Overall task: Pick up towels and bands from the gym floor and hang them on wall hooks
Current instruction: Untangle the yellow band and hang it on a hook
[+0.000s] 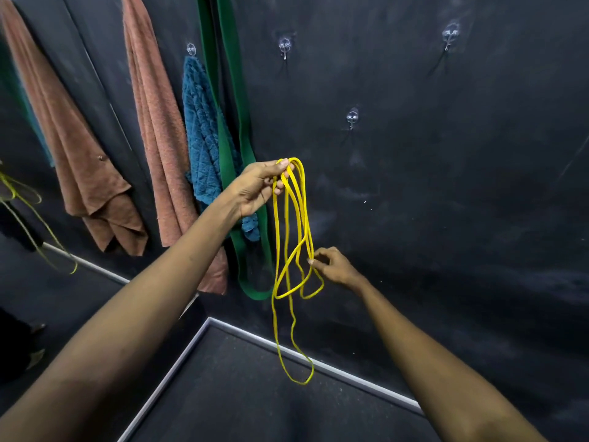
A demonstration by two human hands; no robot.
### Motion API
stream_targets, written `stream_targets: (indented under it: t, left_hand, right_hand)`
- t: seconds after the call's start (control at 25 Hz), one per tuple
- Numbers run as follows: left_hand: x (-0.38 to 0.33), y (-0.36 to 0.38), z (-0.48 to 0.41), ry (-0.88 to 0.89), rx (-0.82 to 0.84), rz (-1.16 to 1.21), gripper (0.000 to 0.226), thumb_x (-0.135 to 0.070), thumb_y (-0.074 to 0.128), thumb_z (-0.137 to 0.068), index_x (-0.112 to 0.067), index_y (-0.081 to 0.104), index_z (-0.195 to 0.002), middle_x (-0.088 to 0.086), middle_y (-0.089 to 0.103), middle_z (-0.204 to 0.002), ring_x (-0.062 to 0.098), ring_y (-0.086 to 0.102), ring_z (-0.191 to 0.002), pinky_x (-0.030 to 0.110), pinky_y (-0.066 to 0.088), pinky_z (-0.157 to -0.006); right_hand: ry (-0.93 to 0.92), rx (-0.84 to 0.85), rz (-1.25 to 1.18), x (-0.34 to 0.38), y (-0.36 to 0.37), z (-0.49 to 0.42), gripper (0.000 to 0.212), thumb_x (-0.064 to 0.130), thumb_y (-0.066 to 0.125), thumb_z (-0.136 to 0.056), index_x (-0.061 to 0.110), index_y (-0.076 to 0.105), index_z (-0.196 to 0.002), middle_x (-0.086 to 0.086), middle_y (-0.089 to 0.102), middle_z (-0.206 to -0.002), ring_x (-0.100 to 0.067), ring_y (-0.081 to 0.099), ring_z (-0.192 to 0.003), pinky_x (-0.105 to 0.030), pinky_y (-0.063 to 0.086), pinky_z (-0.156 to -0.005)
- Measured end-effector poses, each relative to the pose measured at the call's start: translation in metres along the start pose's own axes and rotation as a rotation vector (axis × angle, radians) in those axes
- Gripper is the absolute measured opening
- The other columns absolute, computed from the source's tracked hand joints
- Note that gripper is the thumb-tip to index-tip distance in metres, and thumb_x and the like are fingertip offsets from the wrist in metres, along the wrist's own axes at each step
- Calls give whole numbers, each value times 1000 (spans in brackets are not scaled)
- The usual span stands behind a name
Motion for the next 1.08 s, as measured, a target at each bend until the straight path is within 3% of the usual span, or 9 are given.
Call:
stream_targets:
  t: [0.08,0.2,0.32,0.4,0.48,0.64,0.84,0.96,1.08]
  left_hand:
    - [-4,-8,3,13,-6,-16,14,-16,52,-99,-8,62,-93,-7,57,-59,3,48,-49,14,39,-46]
    - [-17,-32,8,62,-79,31,16,-17,50,-99,-11,62,-91,-8,58,-64,1,47,-49,13,37,-46]
    - [-37,-65,17,137,-147,65,14,-20,50,-98,-15,61,-91,-10,58,-66,0,46,-50,12,35,-47]
    - [-41,-93,25,141,-201,59,16,-21,50,-97,-16,63,-91,-10,60,-67,1,46,-50,13,34,-48]
    - [-29,-127,31,39,-306,-28,20,-20,50,-96,-15,67,-88,-8,62,-68,3,44,-48,15,32,-48]
    - [23,-188,37,-189,-645,-458,13,-19,59,-85,-13,66,-76,11,55,-75,8,38,-41,21,28,-42]
    - [57,-171,40,-188,-821,-662,11,-15,60,-83,-7,62,-76,14,59,-70,21,49,-51,27,40,-49]
    - [68,-140,31,-147,-744,-500,12,-15,65,-79,-10,54,-82,8,57,-67,18,48,-44,25,37,-45]
    - [80,-92,25,-164,-476,-285,27,-8,68,-83,-19,49,-98,9,68,-90,8,40,-35,18,30,-34]
  right_hand:
    - [72,23,30,2,1,3,18,33,60,-94,16,59,-89,3,60,-80,-12,56,-75,-30,43,-72]
    - [226,88,23,-18,9,8,11,24,51,-88,20,61,-84,5,74,-78,-17,69,-86,-34,51,-83]
    - [352,133,-26,-48,18,19,26,17,49,-89,20,66,-70,1,72,-67,-14,69,-73,-38,54,-87]
    - [427,94,-272,-54,19,23,32,11,44,-95,16,62,-69,0,68,-58,-11,65,-59,-37,54,-74]
    - [462,-2,-549,-39,7,22,31,13,39,-100,16,54,-73,2,64,-52,-10,67,-54,-29,42,-59]
    - [350,-127,-805,3,-25,-1,29,14,39,-103,14,53,-78,1,51,-53,-15,69,-54,-29,50,-57]
    - [209,-29,-584,49,-33,-16,19,13,51,-96,12,62,-81,-2,35,-61,-7,42,-36,-23,46,-45]
    - [117,110,-296,73,-35,-19,13,19,58,-93,13,68,-87,2,39,-59,-6,34,-40,-23,39,-44]
    - [19,311,31,100,-36,-17,15,20,63,-91,18,62,-76,3,44,-57,-9,37,-49,-25,36,-48]
Point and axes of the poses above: each hand's wrist, its own z-axis away from the middle knuckle, its own y-axis out of the palm, x = y × z, the point moved 4 cm from there along -z, towards the middle knuckle
